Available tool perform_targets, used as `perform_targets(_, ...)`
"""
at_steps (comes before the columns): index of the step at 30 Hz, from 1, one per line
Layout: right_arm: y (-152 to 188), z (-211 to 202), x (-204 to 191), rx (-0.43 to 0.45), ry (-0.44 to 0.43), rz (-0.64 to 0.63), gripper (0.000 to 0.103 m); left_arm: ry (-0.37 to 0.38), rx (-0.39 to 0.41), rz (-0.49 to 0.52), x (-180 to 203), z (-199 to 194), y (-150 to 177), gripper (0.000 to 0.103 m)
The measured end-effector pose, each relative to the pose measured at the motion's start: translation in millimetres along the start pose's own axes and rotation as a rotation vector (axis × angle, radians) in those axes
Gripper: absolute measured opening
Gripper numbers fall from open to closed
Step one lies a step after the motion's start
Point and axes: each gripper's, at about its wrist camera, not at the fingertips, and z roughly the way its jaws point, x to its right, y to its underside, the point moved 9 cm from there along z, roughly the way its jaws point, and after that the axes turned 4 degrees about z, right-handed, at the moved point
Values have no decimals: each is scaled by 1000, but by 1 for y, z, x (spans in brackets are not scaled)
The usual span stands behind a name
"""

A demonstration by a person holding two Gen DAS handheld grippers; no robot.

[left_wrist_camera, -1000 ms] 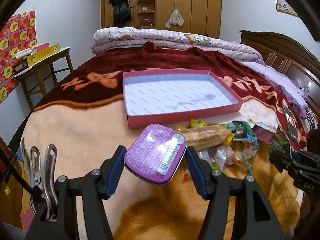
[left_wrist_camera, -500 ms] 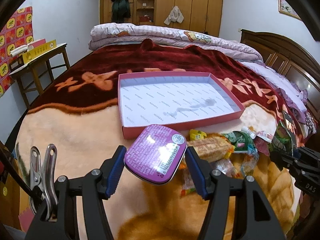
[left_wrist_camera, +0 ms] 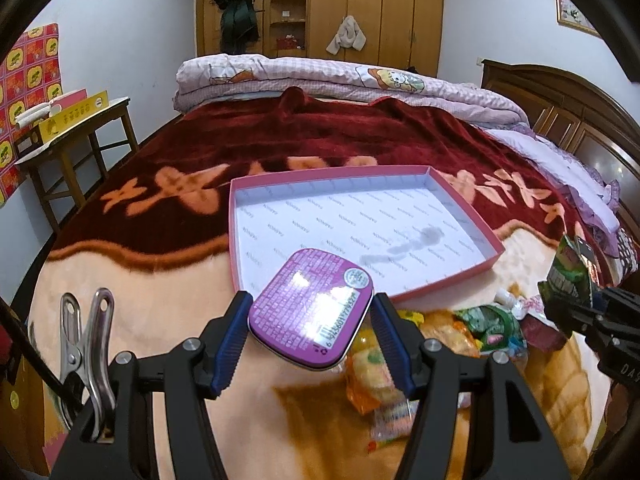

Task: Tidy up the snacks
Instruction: 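Carry the purple tin and green packet over the pink tray with both grippers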

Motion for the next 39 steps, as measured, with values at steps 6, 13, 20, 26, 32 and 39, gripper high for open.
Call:
perform_targets(6, -12, 13, 2, -2, 7, -1, 32, -8, -11, -14, -3, 16, -8, 64)
perform_targets(13, -23, 31, 9, -18, 10, 19, 32, -18, -24, 20, 0, 37, -14, 64)
perform_targets(20, -30, 49, 12, -41, 9, 37, 32, -12, -43, 17, -2, 57, -15, 64)
perform_targets(26, -34, 62, 18, -56, 16, 53, 32, -11, -32, 31, -5, 68, -23, 64)
perform_targets(32, -42, 71, 23, -61, 28, 52, 32, -14, -30, 39, -7, 80, -32, 64)
perform_targets(39, -49, 84, 29, -71, 38, 53, 32, -13, -42, 42, -7, 96, -38, 64)
